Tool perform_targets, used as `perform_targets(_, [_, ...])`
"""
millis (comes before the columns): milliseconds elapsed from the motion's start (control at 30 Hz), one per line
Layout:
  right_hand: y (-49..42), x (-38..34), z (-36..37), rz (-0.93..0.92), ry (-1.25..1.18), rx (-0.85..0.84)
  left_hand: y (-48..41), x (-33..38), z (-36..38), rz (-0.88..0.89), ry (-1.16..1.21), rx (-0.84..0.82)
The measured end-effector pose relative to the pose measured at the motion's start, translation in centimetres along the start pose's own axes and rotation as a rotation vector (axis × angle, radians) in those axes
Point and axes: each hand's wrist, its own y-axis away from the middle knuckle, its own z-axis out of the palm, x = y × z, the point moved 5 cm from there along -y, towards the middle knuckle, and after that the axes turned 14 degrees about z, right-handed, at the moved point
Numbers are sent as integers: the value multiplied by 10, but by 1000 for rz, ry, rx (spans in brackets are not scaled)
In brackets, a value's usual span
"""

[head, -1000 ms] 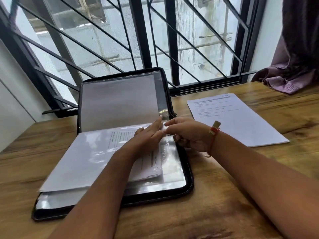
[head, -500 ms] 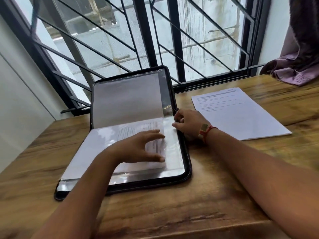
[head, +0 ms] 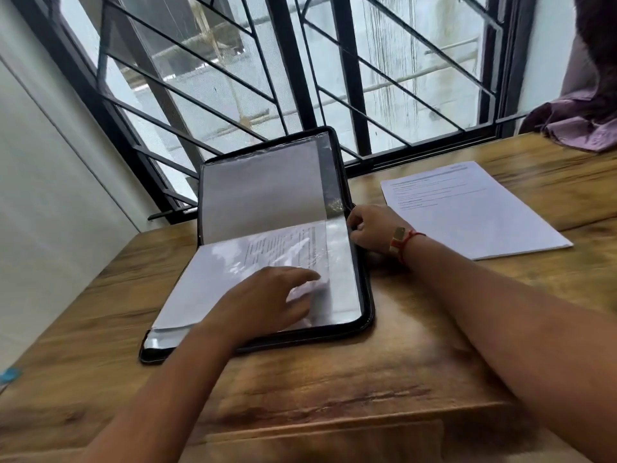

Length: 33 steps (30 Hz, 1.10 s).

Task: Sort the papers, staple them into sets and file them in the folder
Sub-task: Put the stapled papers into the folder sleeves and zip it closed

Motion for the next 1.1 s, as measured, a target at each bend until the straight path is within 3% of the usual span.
perform_targets(133, [0, 1, -1, 4, 0, -5, 1, 2, -2, 14, -134, 210])
perform_targets(300, [1, 1, -2, 17, -4, -13, 0, -9, -13, -75, -5, 390])
perform_targets(567, [0, 2, -2, 39, -7, -33, -9, -14, -31, -46, -58, 415])
perform_targets(900, [-3, 4, 3, 33, -3, -40, -96, -48, -127, -64, -613, 586])
perform_targets(1100, [-3, 1, 8, -25, 60, -13, -165, -85, -136, -121, -656, 564])
